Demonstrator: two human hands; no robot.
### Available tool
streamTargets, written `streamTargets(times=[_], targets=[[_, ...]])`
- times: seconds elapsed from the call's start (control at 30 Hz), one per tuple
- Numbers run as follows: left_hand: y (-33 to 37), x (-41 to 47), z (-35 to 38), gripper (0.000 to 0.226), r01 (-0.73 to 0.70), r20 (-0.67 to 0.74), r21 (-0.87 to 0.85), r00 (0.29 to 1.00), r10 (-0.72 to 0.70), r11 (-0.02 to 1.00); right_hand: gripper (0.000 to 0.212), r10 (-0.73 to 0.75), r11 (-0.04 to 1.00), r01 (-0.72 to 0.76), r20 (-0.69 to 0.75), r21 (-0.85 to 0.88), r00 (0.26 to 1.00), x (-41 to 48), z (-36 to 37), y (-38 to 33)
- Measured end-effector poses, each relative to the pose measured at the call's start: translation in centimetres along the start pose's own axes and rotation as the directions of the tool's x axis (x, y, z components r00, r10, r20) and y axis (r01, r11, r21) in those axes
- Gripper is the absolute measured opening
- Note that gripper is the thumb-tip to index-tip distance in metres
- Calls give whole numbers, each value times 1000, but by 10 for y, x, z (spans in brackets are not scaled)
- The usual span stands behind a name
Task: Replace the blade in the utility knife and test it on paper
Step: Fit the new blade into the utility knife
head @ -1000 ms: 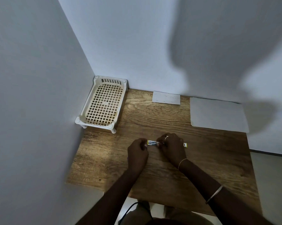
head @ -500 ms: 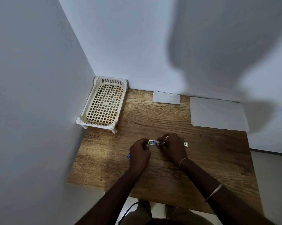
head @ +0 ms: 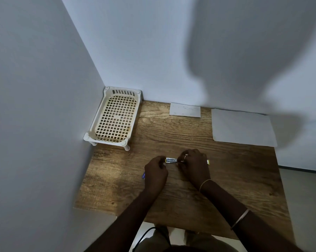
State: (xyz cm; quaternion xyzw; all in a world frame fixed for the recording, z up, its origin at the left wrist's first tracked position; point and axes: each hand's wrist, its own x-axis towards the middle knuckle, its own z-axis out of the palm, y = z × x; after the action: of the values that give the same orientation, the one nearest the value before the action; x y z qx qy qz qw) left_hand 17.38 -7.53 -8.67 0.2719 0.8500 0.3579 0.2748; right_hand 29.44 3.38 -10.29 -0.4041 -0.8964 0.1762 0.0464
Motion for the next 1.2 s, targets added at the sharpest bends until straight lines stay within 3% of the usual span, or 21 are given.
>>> streamTargets(times=[0.37, 0.77, 0.9, 1.2], targets=[[1, 0, -2, 36, -7, 19, -3, 1000, 7, 1000, 14, -44, 996, 43, 9, 84, 999, 7, 0, -3], [2, 0, 0, 34, 0, 8, 6, 1000, 0, 1000, 30, -38, 999, 38, 69, 0, 997, 1, -6, 12], [3, -1, 0, 34, -1, 4, -2, 1000, 1, 1000, 38, -1, 993, 0, 6, 116, 1000, -3, -1, 14], [2, 0, 4, 32, 51, -14, -75, 999, -52, 996, 19, -87, 992, 89, -18, 88, 996, 4, -10, 13]])
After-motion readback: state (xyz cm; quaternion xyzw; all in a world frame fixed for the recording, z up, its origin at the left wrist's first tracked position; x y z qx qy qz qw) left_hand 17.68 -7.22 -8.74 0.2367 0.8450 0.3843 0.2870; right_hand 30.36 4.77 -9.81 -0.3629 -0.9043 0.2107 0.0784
